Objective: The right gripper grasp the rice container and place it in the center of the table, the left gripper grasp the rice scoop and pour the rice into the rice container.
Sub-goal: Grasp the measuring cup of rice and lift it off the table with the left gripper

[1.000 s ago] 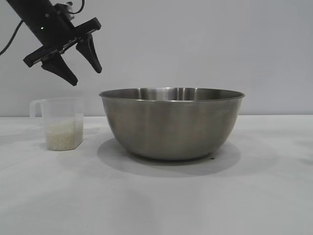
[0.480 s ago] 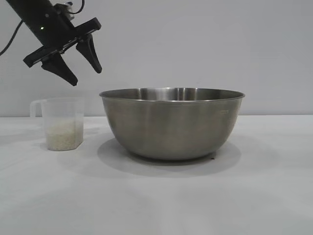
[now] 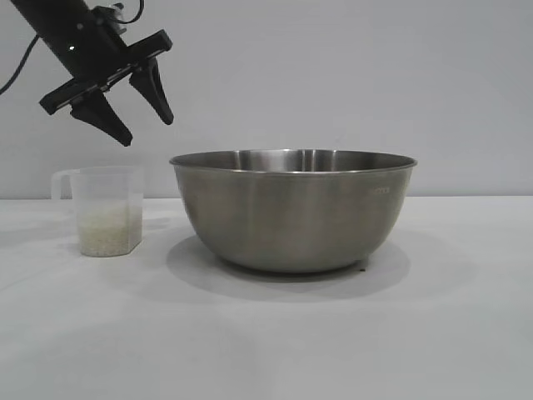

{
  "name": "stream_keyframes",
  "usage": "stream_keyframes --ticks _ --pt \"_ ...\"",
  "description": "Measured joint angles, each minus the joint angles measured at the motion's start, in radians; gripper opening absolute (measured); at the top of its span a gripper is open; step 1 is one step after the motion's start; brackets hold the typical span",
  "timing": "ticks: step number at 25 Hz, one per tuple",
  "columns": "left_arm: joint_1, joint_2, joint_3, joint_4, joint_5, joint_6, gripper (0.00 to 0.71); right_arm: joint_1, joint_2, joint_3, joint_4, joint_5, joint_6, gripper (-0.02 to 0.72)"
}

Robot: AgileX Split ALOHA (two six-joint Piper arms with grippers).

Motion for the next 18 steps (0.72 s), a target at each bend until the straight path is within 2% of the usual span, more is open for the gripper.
stream_keyframes --ticks 6,18 --pt "0.000 0.000 0.000 0.000 0.006 -0.002 0.405 0.000 -0.154 0.023 0.000 -0.004 0.000 0.553" --pt "-0.001 -0.018 0.000 0.026 0.076 -0.002 0.405 0.000 -0.162 0.023 0.000 -0.006 0.000 0.553"
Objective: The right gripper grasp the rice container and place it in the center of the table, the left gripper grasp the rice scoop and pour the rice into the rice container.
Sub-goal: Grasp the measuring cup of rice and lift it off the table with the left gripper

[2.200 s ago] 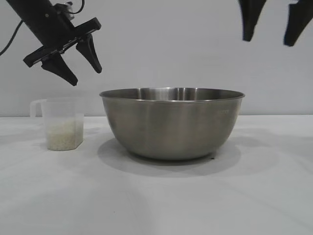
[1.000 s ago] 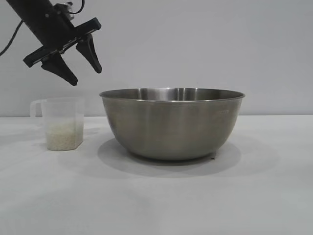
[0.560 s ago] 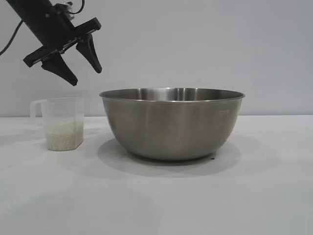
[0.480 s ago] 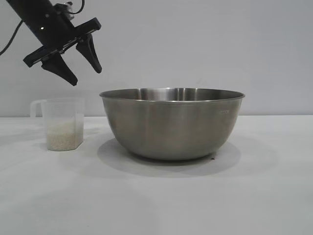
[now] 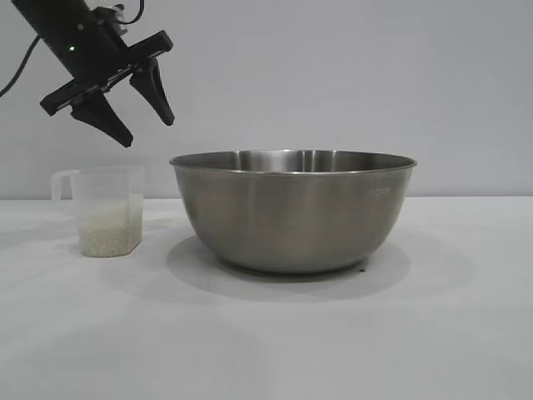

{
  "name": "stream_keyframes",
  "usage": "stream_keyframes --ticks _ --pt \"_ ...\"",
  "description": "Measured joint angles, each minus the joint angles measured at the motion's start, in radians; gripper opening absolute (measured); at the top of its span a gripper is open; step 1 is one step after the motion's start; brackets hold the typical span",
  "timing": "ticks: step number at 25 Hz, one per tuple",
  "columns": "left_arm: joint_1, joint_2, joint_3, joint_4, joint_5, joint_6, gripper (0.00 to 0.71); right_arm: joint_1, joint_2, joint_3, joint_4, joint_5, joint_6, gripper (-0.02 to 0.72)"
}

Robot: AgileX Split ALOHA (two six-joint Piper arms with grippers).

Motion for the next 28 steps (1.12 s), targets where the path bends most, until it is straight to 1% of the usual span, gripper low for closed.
stream_keyframes --ticks 3,5,11,15,17,20,23,25,28 --pt "0.000 -0.052 0.000 0.064 0.050 0.000 0.405 0.000 0.000 0.000 0.000 0.000 0.000 0.553" --pt "0.000 -0.099 0.000 0.127 0.102 -0.023 0.405 0.000 0.000 0.000 0.000 0.000 0.000 0.553" --pt "0.000 -0.218 0.000 0.369 0.271 -0.195 0.405 0.000 0.000 0.000 0.000 0.000 0.000 0.553" --pt "0.000 -0.283 0.000 0.485 0.388 -0.258 0.405 0.000 0.000 0.000 0.000 0.000 0.000 0.553" --pt "0.000 -0.314 0.000 0.509 0.445 -0.273 0.405 0.000 0.000 0.000 0.000 0.000 0.000 0.553" --pt "0.000 -0.370 0.000 0.526 0.499 -0.291 0.405 0.000 0.000 0.000 0.000 0.000 0.000 0.553" --pt "0.000 -0.446 0.032 0.526 0.506 -0.303 0.405 0.000 0.000 0.000 0.000 0.000 0.000 0.553" --pt "0.000 -0.505 0.075 0.526 0.507 -0.304 0.405 0.000 0.000 0.000 0.000 0.000 0.000 0.553" --pt "0.000 -0.590 0.170 0.526 0.497 -0.304 0.405 0.000 0.000 0.000 0.000 0.000 0.000 0.553"
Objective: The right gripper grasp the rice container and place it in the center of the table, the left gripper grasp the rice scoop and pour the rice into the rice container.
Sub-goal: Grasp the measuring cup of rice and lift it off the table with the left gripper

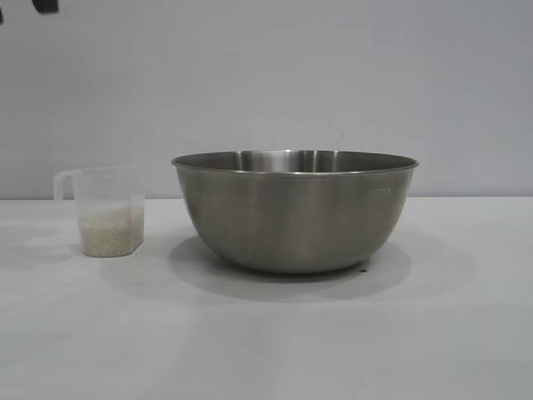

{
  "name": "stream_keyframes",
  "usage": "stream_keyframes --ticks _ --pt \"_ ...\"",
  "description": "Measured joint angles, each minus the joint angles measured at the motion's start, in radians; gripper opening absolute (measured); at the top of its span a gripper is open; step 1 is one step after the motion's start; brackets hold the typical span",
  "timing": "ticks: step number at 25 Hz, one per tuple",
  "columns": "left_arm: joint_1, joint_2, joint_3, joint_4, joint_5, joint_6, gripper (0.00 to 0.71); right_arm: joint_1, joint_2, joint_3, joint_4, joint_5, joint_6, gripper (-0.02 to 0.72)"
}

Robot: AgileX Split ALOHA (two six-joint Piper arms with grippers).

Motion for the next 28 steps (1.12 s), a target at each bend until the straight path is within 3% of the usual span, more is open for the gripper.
stream_keyframes --ticks 7,11,15,23,28 --pt "0.000 -0.245 0.308 0.000 -0.196 0.000 0.405 0.000 0.000 0.000 0.000 0.000 0.000 0.553" --pt "0.000 -0.391 0.518 -0.039 -0.405 0.009 0.405 0.000 0.000 0.000 0.000 0.000 0.000 0.553" --pt "0.000 -0.501 0.730 -0.168 -0.626 0.098 0.405 0.000 0.000 0.000 0.000 0.000 0.000 0.553" --pt "0.000 -0.541 1.000 -0.428 -0.920 0.328 0.405 0.000 0.000 0.000 0.000 0.000 0.000 0.553" --pt "0.000 -0.541 1.084 -0.484 -1.079 0.353 0.405 0.000 0.000 0.000 0.000 0.000 0.000 0.553"
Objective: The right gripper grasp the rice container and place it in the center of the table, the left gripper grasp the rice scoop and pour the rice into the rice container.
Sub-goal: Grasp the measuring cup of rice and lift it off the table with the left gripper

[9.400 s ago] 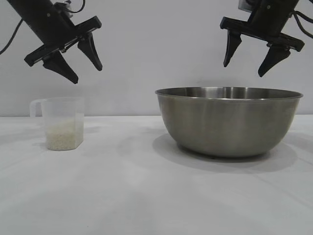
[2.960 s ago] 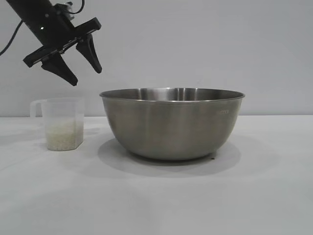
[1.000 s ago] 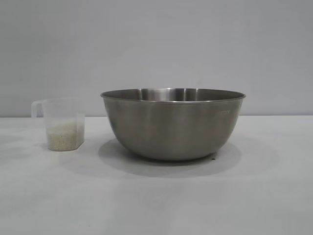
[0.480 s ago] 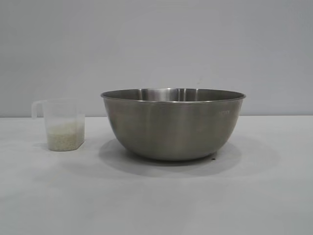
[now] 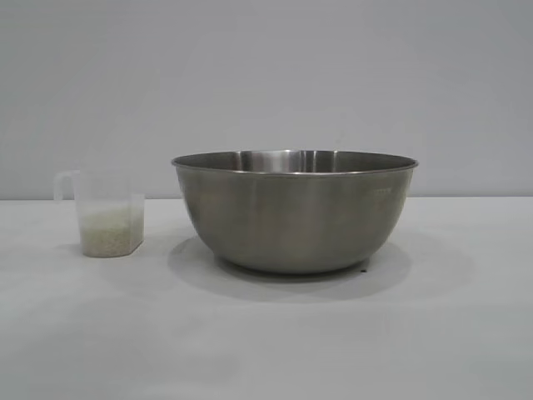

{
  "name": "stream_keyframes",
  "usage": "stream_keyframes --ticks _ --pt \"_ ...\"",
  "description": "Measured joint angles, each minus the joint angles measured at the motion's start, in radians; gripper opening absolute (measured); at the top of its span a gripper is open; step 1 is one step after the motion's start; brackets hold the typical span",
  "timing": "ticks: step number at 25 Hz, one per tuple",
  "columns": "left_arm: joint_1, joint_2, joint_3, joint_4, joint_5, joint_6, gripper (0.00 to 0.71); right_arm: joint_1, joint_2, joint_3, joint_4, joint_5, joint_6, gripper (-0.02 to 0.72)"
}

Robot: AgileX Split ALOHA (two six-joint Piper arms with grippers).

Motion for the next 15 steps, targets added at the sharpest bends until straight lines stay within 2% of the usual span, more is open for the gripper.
stream_keyframes --ticks 3,11,15 --pt "0.000 0.000 0.038 -0.011 -0.092 0.004 0.405 0.000 0.000 0.000 0.000 0.000 0.000 0.553" --pt "-0.007 0.041 0.091 -0.006 -0.255 0.006 0.405 0.000 0.000 0.000 0.000 0.000 0.000 0.553" --pt "-0.089 0.144 0.117 0.084 -0.378 -0.026 0.405 0.000 0.000 0.000 0.000 0.000 0.000 0.553"
